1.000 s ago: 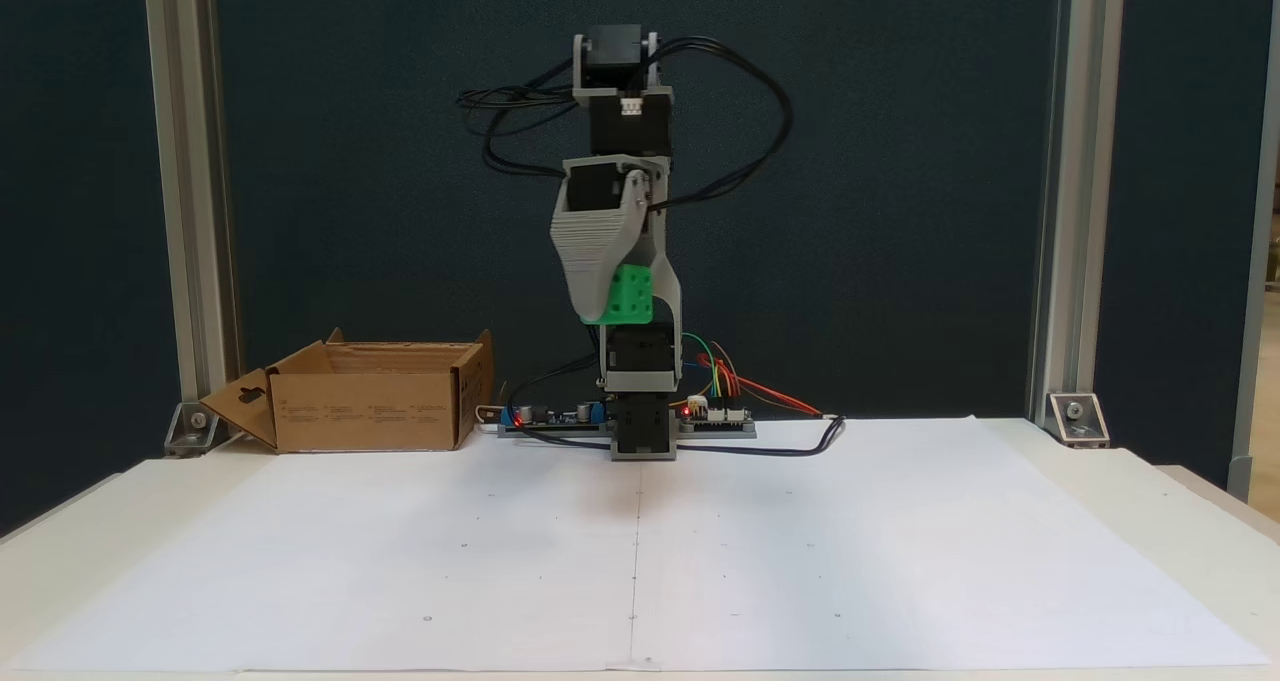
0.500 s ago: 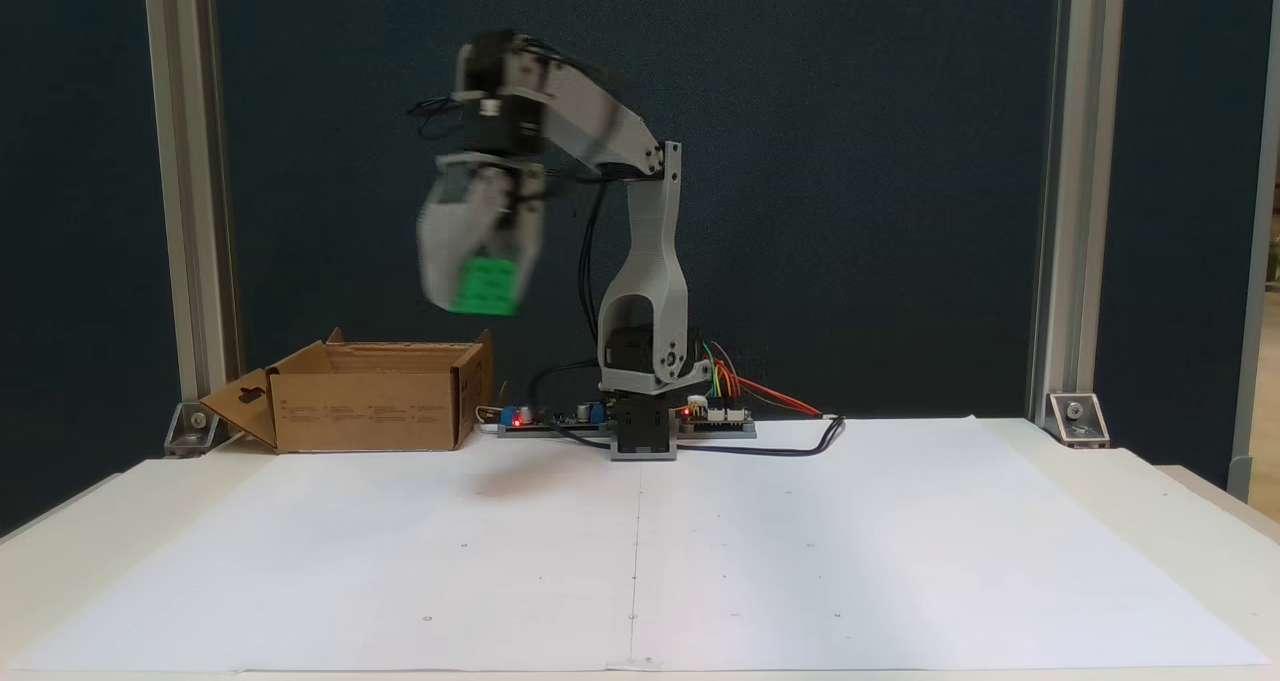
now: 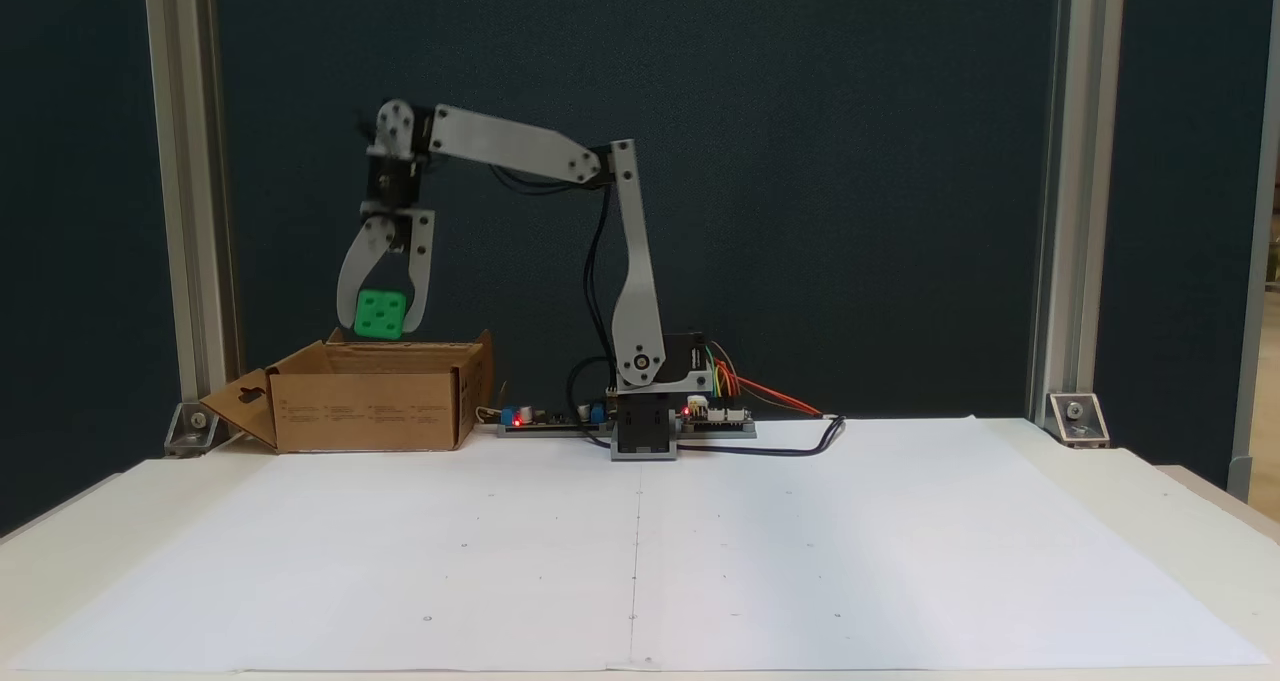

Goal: Grasp a green dice and put it in the bin.

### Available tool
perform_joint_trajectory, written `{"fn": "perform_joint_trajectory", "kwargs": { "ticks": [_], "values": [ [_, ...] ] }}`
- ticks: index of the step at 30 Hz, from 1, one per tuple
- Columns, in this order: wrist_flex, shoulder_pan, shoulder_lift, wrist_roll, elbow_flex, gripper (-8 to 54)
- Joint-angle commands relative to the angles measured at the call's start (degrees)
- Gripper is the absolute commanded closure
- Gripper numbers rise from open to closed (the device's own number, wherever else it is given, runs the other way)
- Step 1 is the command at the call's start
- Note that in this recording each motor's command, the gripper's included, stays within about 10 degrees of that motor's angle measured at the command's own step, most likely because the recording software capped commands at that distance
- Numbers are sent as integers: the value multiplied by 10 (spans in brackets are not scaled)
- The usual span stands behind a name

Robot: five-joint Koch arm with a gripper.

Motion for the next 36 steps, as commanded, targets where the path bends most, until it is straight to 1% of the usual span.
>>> {"fn": "perform_joint_trajectory", "kwargs": {
  "ticks": [1,9,22,23,24,25,26,28,29,32,36],
  "values": [
    [-38,39,-14,-60,-31,335],
    [-146,131,-87,-115,-31,336],
    [-157,149,-117,-133,-24,336],
    [-156,155,-117,-132,-18,294],
    [-156,156,-117,-132,-9,185],
    [-156,157,-117,-131,-4,129],
    [-156,159,-117,-131,-4,102],
    [-157,162,-116,-127,-5,20],
    [-158,163,-116,-120,-5,1],
    [-158,162,-105,-91,-8,3],
    [-158,130,-22,5,-8,11]
  ]
}}
